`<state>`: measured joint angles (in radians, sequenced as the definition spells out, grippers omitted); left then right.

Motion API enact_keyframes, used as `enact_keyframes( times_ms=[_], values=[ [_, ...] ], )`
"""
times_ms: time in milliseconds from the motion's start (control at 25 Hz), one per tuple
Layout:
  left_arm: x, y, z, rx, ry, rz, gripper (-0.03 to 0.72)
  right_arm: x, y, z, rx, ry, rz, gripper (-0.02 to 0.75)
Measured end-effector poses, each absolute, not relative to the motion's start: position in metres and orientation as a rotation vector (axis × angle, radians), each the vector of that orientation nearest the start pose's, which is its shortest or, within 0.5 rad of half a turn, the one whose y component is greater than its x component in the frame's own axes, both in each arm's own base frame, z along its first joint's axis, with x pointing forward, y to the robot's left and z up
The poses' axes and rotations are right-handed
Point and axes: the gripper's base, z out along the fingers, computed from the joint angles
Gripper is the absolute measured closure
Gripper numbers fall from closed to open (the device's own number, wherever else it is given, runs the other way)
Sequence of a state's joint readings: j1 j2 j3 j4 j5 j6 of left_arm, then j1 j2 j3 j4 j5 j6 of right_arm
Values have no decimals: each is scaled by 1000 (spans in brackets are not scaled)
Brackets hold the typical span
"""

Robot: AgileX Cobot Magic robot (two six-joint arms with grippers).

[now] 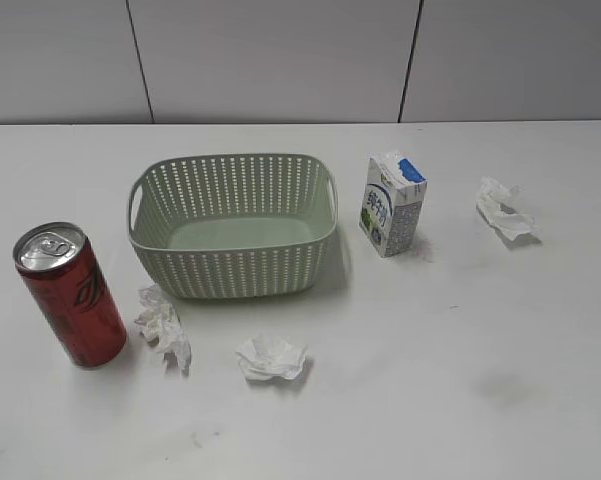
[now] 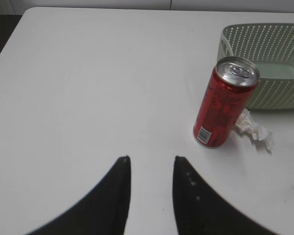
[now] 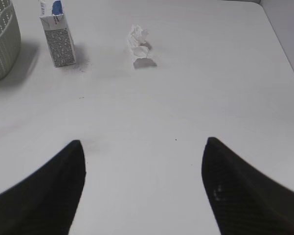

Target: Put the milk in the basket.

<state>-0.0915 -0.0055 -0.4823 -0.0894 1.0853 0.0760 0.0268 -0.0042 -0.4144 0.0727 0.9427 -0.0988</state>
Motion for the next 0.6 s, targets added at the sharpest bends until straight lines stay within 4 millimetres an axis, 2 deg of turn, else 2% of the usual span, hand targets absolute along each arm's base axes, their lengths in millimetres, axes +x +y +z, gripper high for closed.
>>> enact_keyframes(
  times_ms=[600],
  values=[
    [-6, -7, 271, 179, 2072, -117, 452, 8, 6, 263, -121, 2002, 41, 149]
  ],
)
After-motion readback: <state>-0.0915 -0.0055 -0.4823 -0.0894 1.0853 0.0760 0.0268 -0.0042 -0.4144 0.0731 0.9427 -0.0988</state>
